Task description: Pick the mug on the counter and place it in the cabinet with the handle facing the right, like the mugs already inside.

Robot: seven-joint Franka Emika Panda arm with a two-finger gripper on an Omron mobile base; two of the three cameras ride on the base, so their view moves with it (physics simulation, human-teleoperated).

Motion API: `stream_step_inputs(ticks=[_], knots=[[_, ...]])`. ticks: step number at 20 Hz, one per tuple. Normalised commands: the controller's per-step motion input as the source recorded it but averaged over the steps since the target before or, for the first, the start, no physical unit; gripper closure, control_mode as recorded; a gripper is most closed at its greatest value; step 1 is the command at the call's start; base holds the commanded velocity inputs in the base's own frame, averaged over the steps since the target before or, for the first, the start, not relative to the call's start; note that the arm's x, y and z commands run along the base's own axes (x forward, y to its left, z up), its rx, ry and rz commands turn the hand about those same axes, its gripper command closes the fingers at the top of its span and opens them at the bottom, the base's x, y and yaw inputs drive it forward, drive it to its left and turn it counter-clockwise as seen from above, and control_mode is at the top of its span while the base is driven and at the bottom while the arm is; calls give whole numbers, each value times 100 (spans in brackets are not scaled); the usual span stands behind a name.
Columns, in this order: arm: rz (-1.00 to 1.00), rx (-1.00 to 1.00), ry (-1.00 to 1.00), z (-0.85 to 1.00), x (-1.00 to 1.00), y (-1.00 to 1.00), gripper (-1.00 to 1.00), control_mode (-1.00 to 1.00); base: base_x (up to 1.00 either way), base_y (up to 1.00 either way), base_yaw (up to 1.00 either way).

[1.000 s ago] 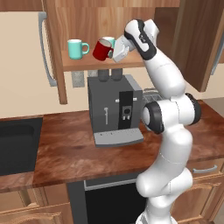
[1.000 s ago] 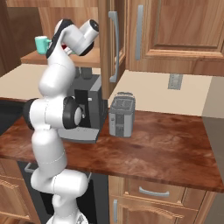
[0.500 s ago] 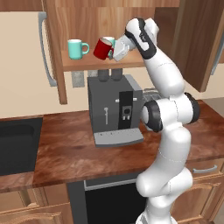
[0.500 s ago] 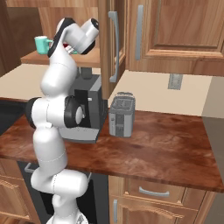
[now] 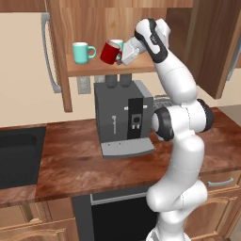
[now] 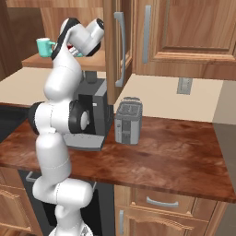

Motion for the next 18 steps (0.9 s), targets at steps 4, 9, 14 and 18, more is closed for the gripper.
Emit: stream_step_inputs(ticks=[4,9,14,18], knots=[[3,0,0,0,1,8,-100,-100,0,0,0],[4,0,0,1,3,7,-100,-100,0,0,0],[4,0,0,6,5,6,-100,-100,0,0,0],[3,0,-2,5,0,2,-100,-100,0,0,0]])
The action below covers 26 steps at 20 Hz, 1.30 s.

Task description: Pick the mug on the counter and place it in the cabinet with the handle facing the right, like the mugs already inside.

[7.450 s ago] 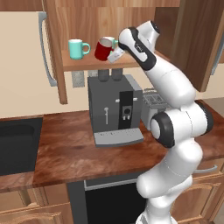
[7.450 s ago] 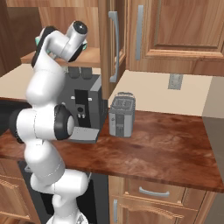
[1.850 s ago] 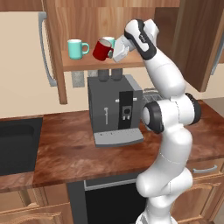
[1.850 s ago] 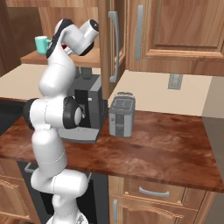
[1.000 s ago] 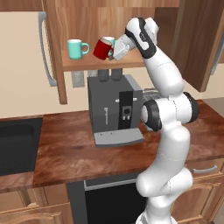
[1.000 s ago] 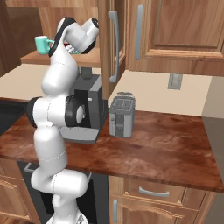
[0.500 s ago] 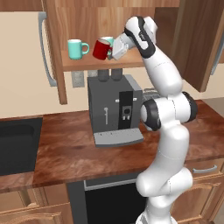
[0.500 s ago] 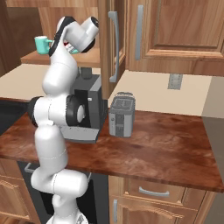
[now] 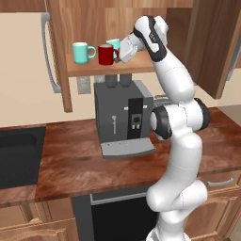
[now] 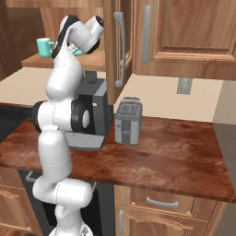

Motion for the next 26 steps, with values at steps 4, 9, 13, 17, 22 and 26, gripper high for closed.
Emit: stream_step_inputs(ticks=[4,9,13,17,22,26], knots=[[1,2,-8,0,-7,0,-100,-100,0,0,0],[0,5,-11,0,-14,-1,-100,-100,0,0,0],[0,4,-12,0,-15,0,-100,-100,0,0,0],[0,4,-13,0,-19,0,-100,-100,0,0,0],[-1,5,-11,3,-25,0,-100,-100,0,0,0],[0,4,-4,26,-25,0,-100,-100,0,0,0]])
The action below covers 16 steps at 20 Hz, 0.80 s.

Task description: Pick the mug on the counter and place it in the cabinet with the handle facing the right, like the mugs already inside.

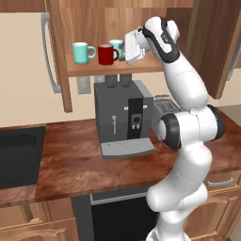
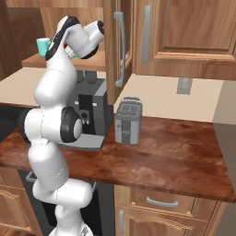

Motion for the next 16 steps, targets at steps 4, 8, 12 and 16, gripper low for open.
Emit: stream_step_inputs(ticks=[4,8,12,16], knots=[[0,6,-1,29,-28,0,-100,-100,0,0,0],[0,8,0,24,-35,-3,-100,-100,0,0,0],[0,10,6,22,-37,-13,-100,-100,0,0,0],[0,11,11,21,-41,-19,-100,-100,0,0,0]])
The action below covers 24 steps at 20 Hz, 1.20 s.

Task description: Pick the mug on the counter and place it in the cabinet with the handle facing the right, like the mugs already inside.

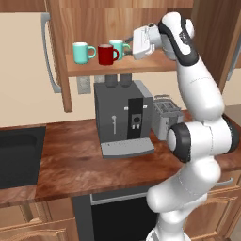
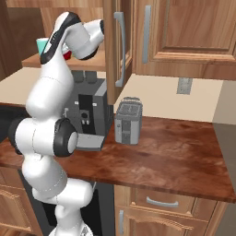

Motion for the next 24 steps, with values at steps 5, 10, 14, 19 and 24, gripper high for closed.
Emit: stream_step_inputs(ticks=[5,10,14,19,24], knots=[[0,11,13,16,-44,-19,-100,-100,0,0,0],[1,9,14,16,-45,-17,-100,-100,0,0,0],[3,7,13,14,-49,-11,-100,-100,0,0,0],[3,3,9,4,-55,-4,-100,-100,0,0,0],[2,0,1,-2,-62,1,-100,-100,0,0,0]])
